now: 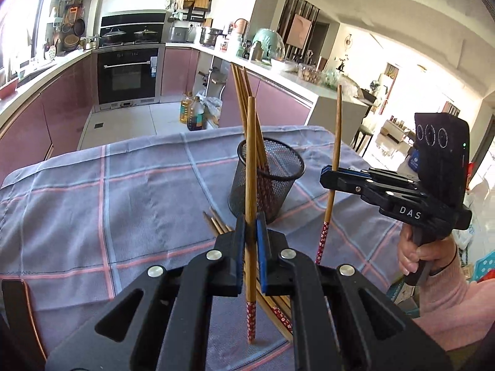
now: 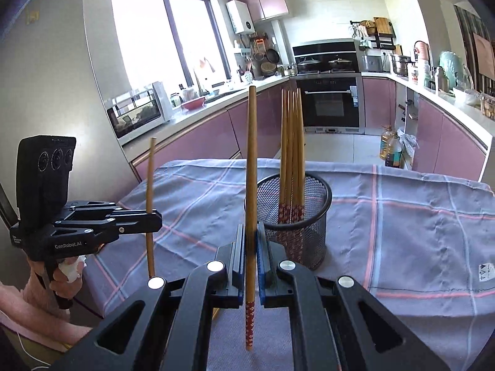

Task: Organize utensils
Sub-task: 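Lift the left gripper's chopstick upright over the mesh cup while the right gripper lifts its own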

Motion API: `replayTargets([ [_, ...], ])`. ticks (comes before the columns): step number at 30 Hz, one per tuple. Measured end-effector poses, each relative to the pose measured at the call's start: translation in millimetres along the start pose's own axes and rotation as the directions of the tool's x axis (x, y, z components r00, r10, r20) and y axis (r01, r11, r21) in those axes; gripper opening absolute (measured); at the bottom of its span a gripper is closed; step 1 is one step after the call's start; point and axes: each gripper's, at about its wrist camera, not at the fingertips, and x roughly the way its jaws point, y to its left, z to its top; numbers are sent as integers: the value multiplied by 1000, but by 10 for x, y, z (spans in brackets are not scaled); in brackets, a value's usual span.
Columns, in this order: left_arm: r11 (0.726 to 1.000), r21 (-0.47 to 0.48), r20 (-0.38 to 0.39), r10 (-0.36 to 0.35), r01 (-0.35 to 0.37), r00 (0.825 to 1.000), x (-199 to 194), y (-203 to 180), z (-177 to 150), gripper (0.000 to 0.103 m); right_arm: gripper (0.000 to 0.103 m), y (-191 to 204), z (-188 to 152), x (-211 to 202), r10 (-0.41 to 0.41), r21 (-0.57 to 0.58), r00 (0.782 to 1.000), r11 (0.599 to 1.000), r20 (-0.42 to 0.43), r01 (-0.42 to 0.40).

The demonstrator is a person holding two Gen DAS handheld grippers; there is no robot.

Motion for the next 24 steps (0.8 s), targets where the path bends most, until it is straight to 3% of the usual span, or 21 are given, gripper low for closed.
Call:
replayTargets([
  [24,998,2,184,-59,59,981,-242,-127,762,8,6,-80,657,-189,-10,-43,988,999,155,17],
])
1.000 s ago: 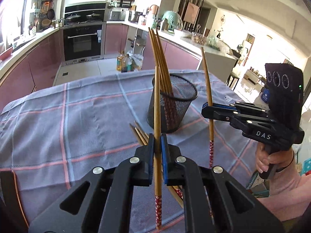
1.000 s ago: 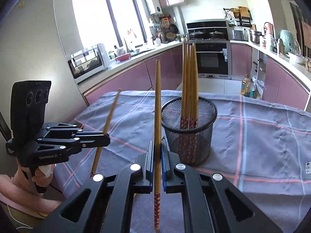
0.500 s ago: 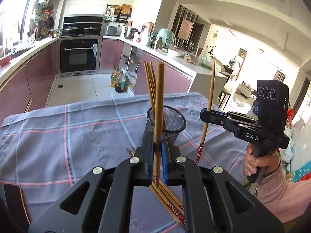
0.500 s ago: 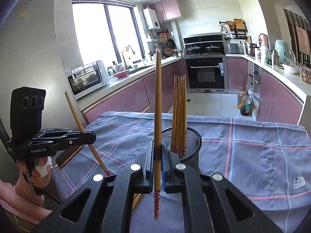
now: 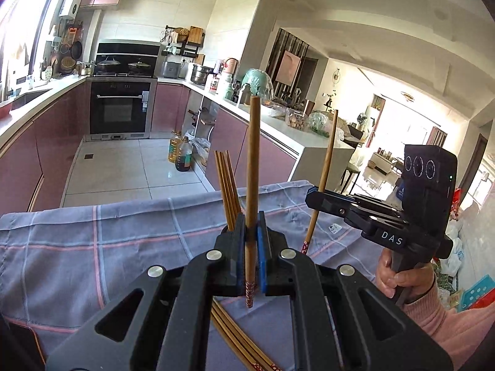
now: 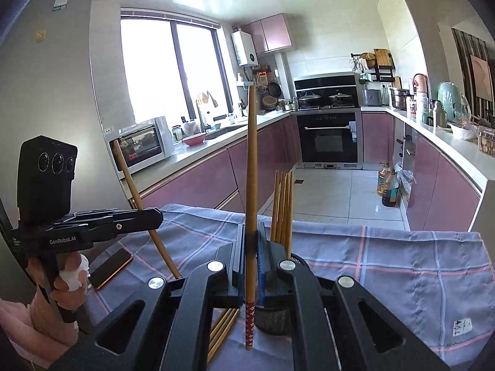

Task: Organize utensils
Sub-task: 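Lift the left gripper's chopstick upright over the mesh cup while the right gripper lifts its own, then lower both held chopsticks into the mesh cup and open both grippers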

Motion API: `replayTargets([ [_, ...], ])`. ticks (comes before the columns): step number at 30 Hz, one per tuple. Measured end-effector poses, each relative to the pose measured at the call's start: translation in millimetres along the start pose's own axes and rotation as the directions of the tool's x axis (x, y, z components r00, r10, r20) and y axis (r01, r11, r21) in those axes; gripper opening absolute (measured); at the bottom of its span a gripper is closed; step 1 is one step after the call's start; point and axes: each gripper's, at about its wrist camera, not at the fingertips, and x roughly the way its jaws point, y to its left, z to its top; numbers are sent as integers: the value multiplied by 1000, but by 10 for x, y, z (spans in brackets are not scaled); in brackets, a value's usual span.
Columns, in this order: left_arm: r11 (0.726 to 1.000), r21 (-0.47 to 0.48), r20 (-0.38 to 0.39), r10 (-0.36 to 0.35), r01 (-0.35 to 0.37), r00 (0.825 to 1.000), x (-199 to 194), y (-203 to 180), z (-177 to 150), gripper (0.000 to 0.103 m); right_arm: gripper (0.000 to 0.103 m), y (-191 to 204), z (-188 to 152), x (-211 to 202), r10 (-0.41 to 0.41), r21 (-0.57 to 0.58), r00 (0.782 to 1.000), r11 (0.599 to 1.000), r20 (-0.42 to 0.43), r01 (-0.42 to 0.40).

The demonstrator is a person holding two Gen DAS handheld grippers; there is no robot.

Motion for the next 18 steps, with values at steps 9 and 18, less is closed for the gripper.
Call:
replayTargets([
  [9,1000,29,69,-4,2,998,21,-140,293,8,6,-26,277,44,-25,-21,998,999,54,27],
  [18,999,31,61,18,-20,998,207,-206,334,8,6,-106,284,282,-79,-30,996,996,43,81],
])
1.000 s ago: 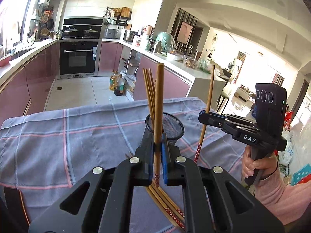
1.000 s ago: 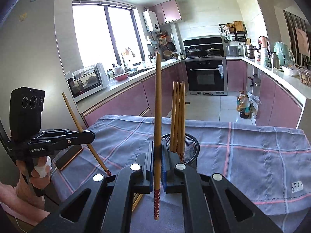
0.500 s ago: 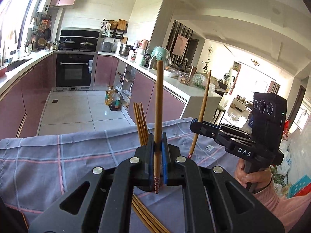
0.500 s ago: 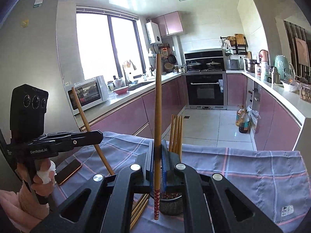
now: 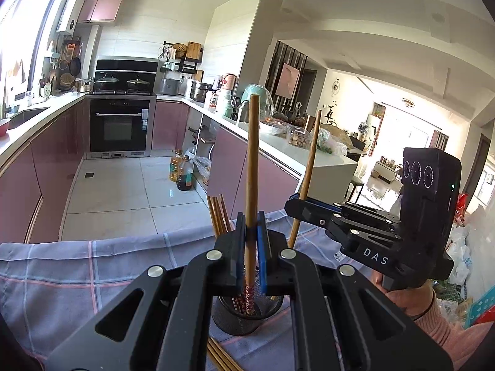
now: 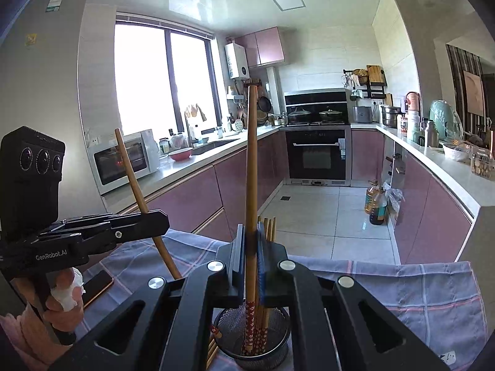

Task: Organize utensils
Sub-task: 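Lower both held chopsticks into the mesh cup and open both grippers, then move both open grippers back over the remaining chopsticks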

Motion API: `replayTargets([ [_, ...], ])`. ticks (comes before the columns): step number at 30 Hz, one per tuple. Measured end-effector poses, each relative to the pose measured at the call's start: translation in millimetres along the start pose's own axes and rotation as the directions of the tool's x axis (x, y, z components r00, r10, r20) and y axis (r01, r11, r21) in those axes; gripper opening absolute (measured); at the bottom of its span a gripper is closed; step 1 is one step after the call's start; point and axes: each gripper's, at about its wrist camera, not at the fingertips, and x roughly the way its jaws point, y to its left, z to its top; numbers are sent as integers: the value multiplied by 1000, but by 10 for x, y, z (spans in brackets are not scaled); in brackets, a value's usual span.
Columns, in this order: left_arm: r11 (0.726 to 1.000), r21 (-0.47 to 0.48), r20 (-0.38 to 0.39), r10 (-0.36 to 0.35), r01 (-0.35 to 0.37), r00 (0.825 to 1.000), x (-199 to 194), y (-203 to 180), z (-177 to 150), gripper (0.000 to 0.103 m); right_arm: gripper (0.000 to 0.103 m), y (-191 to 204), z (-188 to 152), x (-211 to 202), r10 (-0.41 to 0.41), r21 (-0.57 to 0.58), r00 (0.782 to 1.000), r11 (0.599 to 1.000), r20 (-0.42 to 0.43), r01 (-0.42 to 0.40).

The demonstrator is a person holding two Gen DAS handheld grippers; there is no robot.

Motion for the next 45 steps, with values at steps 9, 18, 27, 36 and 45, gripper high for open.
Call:
replayTargets([
  [9,999,52,-132,17,-11,991,222,-110,-198,8,6,-51,-206,282,-23,-2,995,1000,-101,23],
  [18,998,70,-242,20,-3,970,496,-105,-317,8,6,-123,-409,528,-25,10,969,1000,-246,28],
  [27,998,57,-301,38,-22,953,805,65,-279,8,6,-180,-454,669,-11,44,953,999,-302,25],
  [36,997,42,-303,69,-59,951,922,128,-296,15,9,-223,-447,685,-14,74,957,997,-291,37],
  [45,994,54,-214,107,-98,971,601,161,-370,29,24,-151,-451,385,19,83,976,997,-218,-1],
])
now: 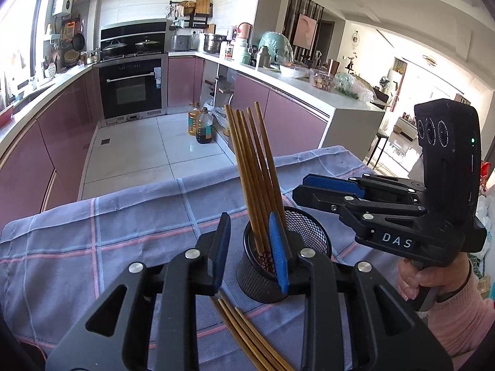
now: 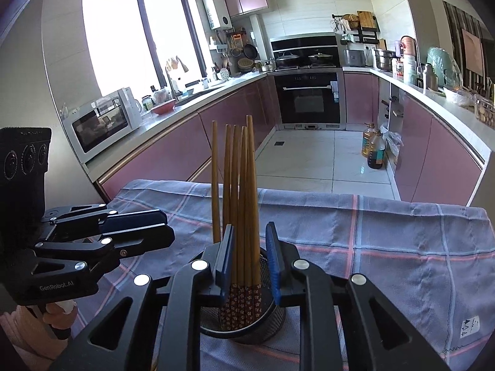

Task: Organize utensils
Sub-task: 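Move both open grippers back over the remaining chopsticks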

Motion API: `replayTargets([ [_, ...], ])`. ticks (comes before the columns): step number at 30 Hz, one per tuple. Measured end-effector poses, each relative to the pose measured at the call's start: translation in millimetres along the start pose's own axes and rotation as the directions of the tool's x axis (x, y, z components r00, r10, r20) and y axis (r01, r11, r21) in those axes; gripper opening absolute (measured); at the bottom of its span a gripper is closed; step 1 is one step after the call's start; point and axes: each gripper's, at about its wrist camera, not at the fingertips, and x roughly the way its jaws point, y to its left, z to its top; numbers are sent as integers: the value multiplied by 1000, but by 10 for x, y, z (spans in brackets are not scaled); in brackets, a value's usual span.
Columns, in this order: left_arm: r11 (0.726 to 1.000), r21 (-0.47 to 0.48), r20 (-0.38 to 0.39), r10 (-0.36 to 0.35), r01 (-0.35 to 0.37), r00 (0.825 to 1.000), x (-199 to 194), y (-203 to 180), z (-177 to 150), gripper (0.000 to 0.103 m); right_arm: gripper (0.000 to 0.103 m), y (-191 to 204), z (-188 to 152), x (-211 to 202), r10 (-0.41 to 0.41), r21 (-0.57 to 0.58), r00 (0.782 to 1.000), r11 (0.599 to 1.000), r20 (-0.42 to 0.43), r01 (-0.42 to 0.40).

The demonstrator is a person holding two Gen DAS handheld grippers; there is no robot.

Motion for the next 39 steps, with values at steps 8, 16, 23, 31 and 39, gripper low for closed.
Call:
replayTargets([
  [8,1000,-1,48,23,-22,999,-355,112,-390,37,38,354,-238,-436,84,-94,995,992,55,-79],
  [16,998,-47,-58,35,-38,998,-295,255,-923,39,38,598,-645,-342,122,-121,991,984,-64,-129],
  [23,997,-69,-151,21,-31,988,-142,254,-1320,39,38,604,-1128,-3,122,-38,969,990,-216,-133],
  [31,997,-67,-207,24,-38,978,18,170,-1510,40,38,610,-1302,75,94,-29,961,994,-261,-105],
  [39,997,-63,-228,31,-47,973,93,150,-1581,40,38,696,-1364,128,74,-58,957,994,-282,-94],
])
